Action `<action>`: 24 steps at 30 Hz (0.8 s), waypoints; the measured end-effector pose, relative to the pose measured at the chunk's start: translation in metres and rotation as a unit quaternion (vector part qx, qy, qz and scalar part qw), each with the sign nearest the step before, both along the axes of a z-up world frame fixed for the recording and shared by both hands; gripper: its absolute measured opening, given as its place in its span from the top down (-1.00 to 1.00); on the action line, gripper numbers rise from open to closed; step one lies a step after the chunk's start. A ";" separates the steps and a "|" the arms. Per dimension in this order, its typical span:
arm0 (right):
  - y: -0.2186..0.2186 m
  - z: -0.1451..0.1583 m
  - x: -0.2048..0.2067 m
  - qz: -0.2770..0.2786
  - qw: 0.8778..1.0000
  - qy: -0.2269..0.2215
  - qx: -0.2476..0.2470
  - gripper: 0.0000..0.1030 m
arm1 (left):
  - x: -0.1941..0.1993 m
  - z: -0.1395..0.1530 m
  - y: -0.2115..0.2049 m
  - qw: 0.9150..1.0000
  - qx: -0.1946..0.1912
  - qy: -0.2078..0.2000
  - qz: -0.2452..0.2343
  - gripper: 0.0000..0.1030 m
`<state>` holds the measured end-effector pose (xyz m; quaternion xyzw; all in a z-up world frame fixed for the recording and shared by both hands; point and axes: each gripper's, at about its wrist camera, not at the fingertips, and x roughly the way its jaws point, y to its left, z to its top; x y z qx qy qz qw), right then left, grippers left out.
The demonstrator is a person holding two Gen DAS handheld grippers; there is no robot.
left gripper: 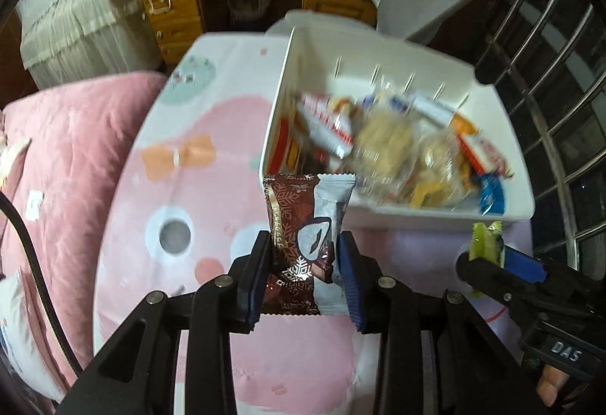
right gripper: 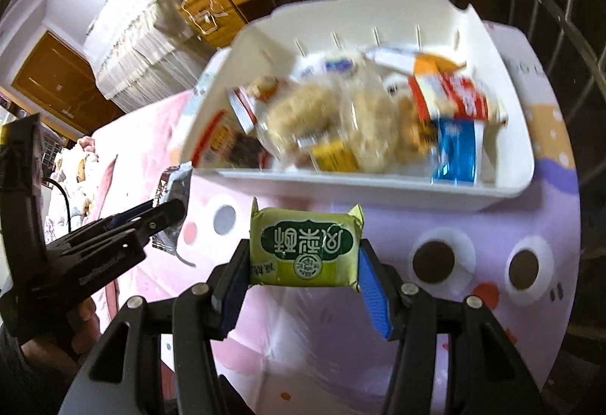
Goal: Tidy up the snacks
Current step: 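Carry both snacks into the white tray and open both tools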
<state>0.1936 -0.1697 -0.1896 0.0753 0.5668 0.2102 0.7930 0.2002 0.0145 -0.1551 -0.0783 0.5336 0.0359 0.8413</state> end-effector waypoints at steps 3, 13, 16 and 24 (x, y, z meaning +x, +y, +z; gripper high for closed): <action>0.000 0.012 0.007 -0.001 1.000 -0.021 -0.001 -0.06 | 0.010 0.017 0.004 1.000 0.003 -0.019 -0.003 0.34; -0.018 0.021 0.031 -0.043 0.995 -0.087 -0.011 -0.06 | 0.054 0.033 -0.006 0.998 -0.009 -0.061 -0.019 0.34; -0.025 0.017 0.035 -0.058 0.994 -0.095 -0.014 -0.06 | 0.061 0.032 -0.011 0.997 -0.015 -0.069 -0.029 0.34; -0.045 0.005 0.043 -0.103 0.991 -0.087 -0.007 -0.14 | 0.065 0.030 -0.023 0.996 -0.005 -0.075 -0.041 -0.10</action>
